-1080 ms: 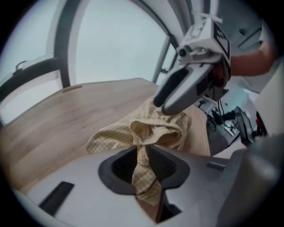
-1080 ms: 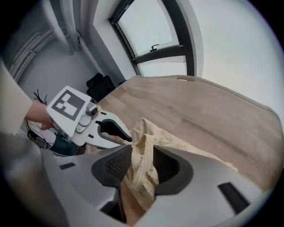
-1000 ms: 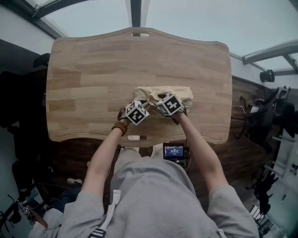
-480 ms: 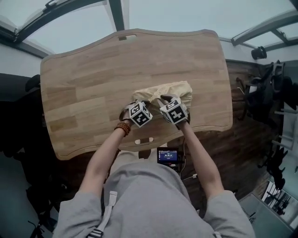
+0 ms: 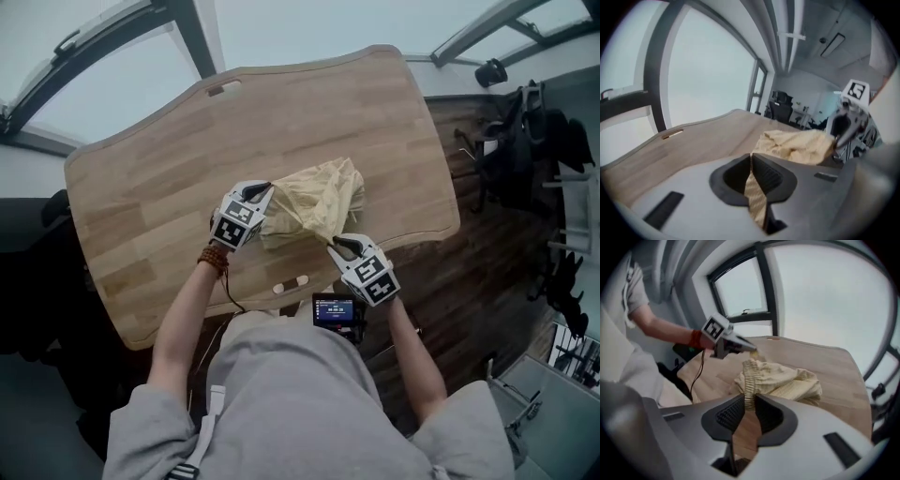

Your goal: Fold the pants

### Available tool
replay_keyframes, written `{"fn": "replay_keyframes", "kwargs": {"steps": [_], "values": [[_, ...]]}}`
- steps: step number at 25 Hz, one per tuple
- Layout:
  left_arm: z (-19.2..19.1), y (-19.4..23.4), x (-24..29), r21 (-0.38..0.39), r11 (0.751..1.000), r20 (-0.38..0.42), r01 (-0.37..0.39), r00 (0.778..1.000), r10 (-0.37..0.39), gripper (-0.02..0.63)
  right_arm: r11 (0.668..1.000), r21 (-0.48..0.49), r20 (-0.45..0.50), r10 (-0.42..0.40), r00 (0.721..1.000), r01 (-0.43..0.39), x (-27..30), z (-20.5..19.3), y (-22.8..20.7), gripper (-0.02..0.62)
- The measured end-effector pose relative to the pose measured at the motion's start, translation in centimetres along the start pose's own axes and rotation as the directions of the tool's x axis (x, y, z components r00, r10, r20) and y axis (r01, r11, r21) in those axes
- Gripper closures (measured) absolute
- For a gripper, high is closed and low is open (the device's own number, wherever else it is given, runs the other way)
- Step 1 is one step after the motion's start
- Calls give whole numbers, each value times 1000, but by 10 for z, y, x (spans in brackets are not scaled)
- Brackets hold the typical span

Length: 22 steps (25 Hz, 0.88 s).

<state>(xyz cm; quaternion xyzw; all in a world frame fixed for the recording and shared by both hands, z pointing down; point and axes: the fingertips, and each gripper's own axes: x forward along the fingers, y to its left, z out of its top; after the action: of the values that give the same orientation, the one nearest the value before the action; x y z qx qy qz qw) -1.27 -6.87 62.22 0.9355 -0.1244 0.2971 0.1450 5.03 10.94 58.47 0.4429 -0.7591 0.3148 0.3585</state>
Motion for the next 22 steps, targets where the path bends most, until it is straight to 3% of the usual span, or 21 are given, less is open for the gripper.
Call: {"fn": "replay_keyframes", "kwargs": {"steps": [2,3,5,7,9,10,12,14,15,16,18,20,21,22], "values": [[11,6,-6,-77,997,56,5,998,-1,584,988,-153,-56,5,998,-13,18,-12,22,525],[2,12,-5,-116,993,35,-5,999,9,584,976,-216,-76,7,997,-23,30,-18,32,525],[-45,29,4,-223,974,-107,-48,994,25,584,952,-296,-127,46,991,-82,61,-31,54,521],[-95,44,7,-363,924,-240,-117,970,29,527,921,-340,-204,124,971,-189,89,-47,75,501],[-113,51,-3,-430,886,-265,-174,962,60,468,884,-390,-238,173,956,-257,100,-53,85,497],[-111,50,-10,-421,888,-248,-182,965,81,459,872,-410,-219,191,957,-268,97,-49,85,497],[-93,40,-22,-322,932,-190,-166,976,108,459,861,-431,-138,231,963,-269,79,-31,80,495],[-76,19,-29,-88,987,-133,-136,983,123,459,835,-497,-80,226,971,-236,59,-12,63,494],[-72,7,-28,71,991,-118,-116,985,124,460,796,-568,-77,203,976,-210,53,-4,51,494],[-72,-6,-25,221,971,-119,-86,986,115,465,730,-655,-91,179,980,-194,52,4,40,494],[-85,-25,-14,416,909,-180,-5,980,87,468,542,-808,-166,169,972,-232,60,13,33,458],[-107,-30,-7,495,868,-263,46,960,99,468,347,-874,-288,198,937,-341,77,9,45,413],[-117,-28,-5,512,858,-296,51,948,120,468,271,-877,-348,207,914,-395,88,4,52,393],[-124,-26,-4,521,852,-320,47,937,143,466,219,-870,-400,208,893,-441,100,-1,58,380]]}}
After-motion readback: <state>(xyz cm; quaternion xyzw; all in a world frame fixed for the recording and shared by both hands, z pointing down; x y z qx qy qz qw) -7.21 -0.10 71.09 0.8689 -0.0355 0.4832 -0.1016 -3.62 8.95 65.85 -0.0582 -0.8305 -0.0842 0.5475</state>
